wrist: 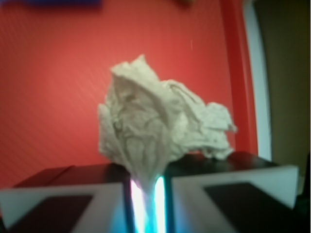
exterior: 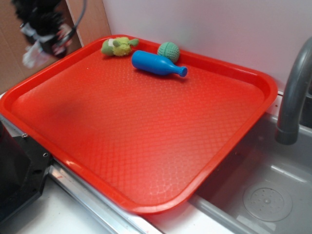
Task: Grab the white paper.
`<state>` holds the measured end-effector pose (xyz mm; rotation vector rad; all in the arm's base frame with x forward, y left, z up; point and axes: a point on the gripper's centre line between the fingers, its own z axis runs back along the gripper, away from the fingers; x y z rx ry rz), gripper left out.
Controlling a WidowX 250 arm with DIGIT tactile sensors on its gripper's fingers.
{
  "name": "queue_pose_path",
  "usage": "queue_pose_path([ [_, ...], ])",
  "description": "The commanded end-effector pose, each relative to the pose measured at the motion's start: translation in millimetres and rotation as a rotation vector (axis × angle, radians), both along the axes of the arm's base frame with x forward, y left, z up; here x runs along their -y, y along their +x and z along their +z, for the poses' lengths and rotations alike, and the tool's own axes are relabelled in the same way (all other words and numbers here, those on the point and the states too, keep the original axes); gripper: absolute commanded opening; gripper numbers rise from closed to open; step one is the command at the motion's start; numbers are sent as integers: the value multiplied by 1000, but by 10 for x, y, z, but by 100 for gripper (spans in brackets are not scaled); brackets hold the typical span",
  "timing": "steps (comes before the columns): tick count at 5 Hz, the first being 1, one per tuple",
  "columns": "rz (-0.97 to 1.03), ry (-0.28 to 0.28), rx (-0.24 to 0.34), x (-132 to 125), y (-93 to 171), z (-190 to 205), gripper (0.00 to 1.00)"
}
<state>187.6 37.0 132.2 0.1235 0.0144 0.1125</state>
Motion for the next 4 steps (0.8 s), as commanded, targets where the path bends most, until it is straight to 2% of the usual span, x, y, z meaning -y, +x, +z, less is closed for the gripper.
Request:
queue_pose_path([
  [1, 56, 1, 2, 593, 389, 743, 0],
  [2, 107, -8, 10, 676, 302, 880, 0],
  [3, 60, -57, 126, 812, 172, 1120, 0],
  [4, 71, -54, 145, 810, 112, 1133, 0],
])
